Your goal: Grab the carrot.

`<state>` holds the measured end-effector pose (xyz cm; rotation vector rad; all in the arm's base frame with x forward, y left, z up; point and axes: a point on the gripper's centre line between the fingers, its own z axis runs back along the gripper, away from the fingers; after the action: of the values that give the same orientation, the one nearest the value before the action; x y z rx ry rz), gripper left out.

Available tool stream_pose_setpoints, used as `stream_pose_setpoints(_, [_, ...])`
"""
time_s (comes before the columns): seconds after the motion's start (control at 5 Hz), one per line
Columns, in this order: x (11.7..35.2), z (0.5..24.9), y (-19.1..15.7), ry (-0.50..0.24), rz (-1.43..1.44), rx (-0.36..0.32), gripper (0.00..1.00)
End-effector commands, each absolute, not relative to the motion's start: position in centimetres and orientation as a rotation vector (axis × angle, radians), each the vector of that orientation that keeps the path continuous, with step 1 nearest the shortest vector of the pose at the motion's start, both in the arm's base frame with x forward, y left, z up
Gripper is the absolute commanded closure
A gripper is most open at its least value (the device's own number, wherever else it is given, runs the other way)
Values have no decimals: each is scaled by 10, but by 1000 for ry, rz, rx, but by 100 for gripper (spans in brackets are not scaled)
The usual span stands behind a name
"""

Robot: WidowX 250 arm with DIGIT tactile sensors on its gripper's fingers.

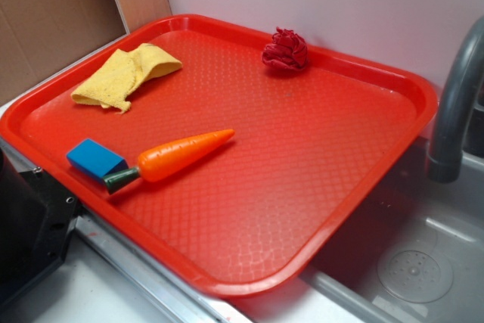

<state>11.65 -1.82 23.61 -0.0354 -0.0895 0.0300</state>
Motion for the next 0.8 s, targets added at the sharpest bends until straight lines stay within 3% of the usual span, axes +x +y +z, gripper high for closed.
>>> stream_pose_setpoints(0.0, [117,236,-18,-89,30,-35,0])
stream_pose_setpoints(0.6, [137,198,-37,-139,78,-77,0])
